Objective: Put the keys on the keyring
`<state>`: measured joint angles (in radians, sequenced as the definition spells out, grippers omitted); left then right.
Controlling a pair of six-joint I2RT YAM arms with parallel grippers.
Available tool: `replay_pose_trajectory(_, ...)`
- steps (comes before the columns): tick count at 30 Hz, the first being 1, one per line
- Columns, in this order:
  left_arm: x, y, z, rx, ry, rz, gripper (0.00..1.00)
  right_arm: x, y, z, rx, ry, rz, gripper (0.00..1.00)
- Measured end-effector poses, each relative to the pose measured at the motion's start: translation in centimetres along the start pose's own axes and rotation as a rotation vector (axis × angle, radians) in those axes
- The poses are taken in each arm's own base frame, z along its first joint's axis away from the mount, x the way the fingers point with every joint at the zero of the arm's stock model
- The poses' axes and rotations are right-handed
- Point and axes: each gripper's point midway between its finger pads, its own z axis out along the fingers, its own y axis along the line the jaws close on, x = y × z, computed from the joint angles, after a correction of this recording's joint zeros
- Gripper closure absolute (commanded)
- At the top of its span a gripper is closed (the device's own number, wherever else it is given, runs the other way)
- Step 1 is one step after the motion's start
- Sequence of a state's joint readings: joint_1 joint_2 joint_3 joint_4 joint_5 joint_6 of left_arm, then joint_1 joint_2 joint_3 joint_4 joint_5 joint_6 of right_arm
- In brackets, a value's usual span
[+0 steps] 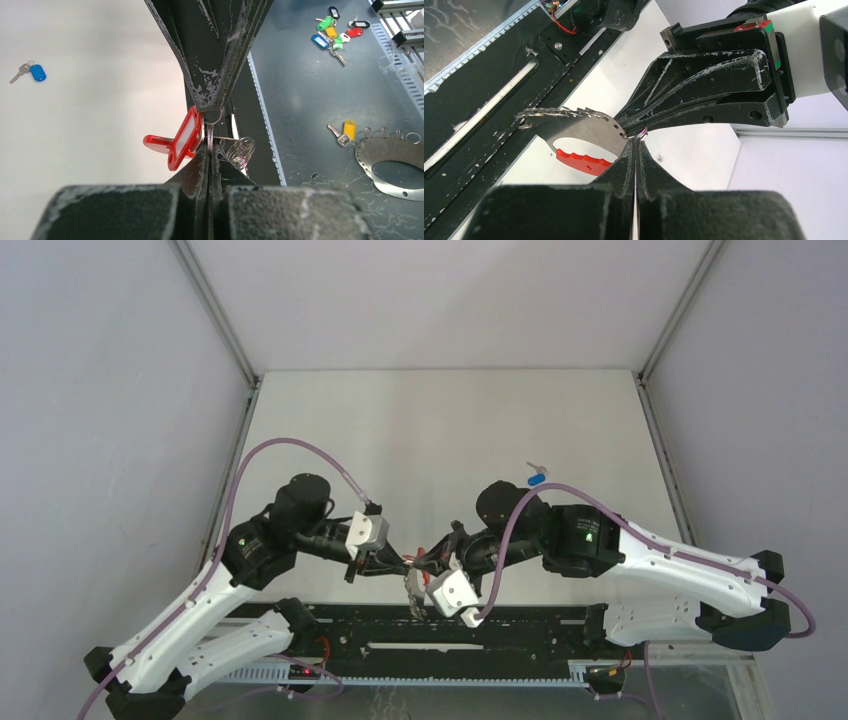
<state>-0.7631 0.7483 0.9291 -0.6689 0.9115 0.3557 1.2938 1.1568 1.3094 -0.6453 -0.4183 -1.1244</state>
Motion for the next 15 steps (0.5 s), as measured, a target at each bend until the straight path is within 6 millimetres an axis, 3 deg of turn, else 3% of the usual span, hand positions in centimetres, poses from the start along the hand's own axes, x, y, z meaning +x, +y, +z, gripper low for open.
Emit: replay_pose_trajectory(15, 0.26, -0.02, -0.03, -0.001, 0.009, -0.008, 1.0, -0.24, -0.45, 0.51, 0.013, -0.008, -0.016, 1.0)
